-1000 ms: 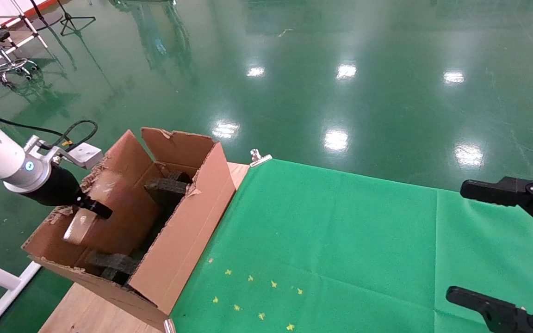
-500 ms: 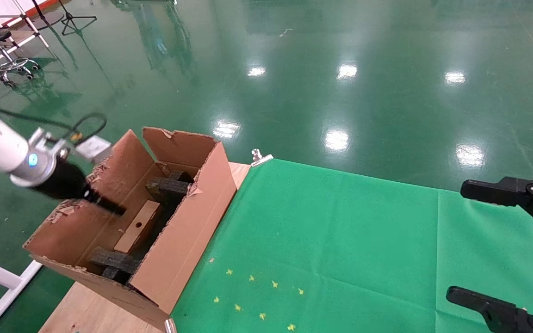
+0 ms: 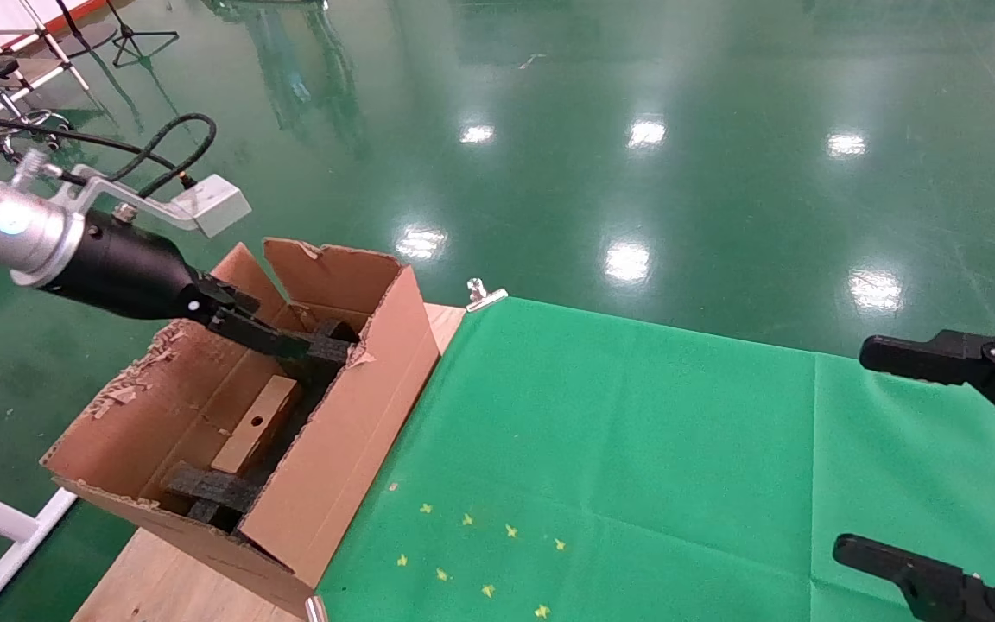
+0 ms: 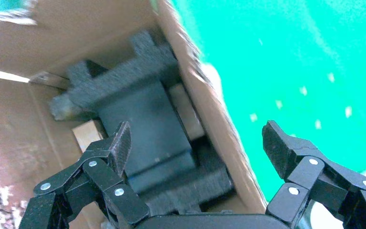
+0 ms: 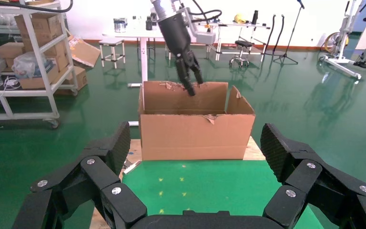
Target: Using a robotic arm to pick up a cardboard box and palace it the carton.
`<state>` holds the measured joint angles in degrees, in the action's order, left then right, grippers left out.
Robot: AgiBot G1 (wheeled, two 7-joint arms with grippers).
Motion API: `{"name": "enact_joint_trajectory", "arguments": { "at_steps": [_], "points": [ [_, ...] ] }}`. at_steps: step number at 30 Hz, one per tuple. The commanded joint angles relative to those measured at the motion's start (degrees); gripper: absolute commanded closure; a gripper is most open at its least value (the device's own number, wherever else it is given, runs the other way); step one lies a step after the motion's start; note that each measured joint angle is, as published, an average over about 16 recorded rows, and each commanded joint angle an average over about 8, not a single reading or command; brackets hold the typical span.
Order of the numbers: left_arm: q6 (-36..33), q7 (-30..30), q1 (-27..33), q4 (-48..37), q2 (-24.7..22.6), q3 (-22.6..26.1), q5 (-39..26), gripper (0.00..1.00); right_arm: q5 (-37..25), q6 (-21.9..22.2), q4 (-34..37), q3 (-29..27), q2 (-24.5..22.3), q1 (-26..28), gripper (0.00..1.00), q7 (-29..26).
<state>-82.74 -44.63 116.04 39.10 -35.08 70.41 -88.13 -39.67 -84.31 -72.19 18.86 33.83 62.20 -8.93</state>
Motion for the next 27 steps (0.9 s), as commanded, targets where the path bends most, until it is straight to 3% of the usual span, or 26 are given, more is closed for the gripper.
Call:
{"name": "enact_joint_trajectory", "arguments": {
  "at_steps": [1, 12, 27],
  "points": [
    [-1.3, -1.1, -0.2, 4.4, 1.7, -0.3, 1.1, 0.00, 0.0, 0.0, 0.0, 0.0, 0.0, 0.0, 0.00, 0.0],
    [-1.4, 0.0, -1.9, 5.6, 1.8, -1.9, 2.4, 0.00, 0.0, 0.0, 0.0, 0.0, 0.0, 0.0, 0.00, 0.0],
    [-1.8, 8.0, -14.4, 12.4, 1.4, -14.3, 12.8, 0.00, 0.0, 0.0, 0.0, 0.0, 0.0, 0.0, 0.00, 0.0]
  ]
}}
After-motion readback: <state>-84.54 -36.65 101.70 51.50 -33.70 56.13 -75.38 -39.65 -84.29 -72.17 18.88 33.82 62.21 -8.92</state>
